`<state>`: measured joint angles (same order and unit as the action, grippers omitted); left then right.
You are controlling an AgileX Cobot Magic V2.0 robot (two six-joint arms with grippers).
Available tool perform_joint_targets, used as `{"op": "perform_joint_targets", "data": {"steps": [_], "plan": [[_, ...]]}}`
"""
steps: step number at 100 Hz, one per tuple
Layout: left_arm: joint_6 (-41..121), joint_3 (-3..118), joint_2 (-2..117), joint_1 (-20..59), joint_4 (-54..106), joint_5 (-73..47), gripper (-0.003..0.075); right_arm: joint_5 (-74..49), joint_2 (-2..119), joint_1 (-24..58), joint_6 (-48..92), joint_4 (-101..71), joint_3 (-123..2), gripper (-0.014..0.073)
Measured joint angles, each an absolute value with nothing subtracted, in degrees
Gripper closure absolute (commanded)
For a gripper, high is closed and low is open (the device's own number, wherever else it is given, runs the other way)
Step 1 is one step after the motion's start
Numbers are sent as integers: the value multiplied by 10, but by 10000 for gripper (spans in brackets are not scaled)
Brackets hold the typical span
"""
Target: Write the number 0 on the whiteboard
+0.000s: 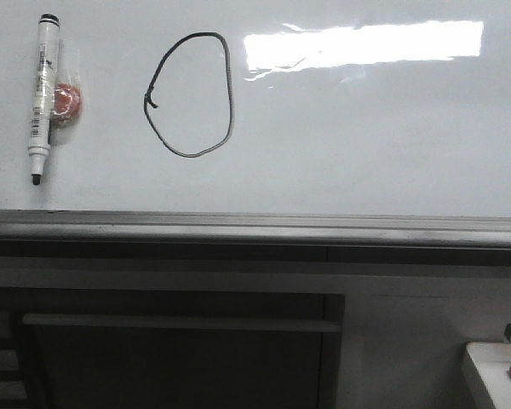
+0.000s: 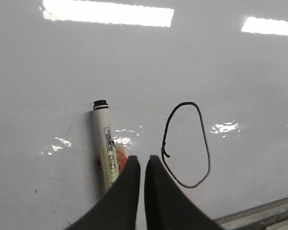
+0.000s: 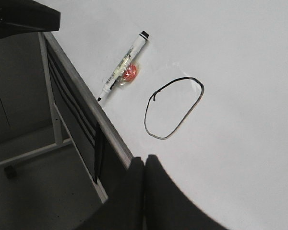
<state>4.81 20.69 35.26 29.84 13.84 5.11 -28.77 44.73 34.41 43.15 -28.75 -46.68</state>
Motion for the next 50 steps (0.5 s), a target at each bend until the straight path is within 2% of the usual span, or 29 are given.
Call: {"op": "perform_joint_targets", "data": {"steps": [17,50], "plan": [[49,202,332,298,129,50,741,-281,397,344,427,-288,-430,660],[49,201,332,298,129,50,741,-298,392,344,426,-288,-427,660]]}}
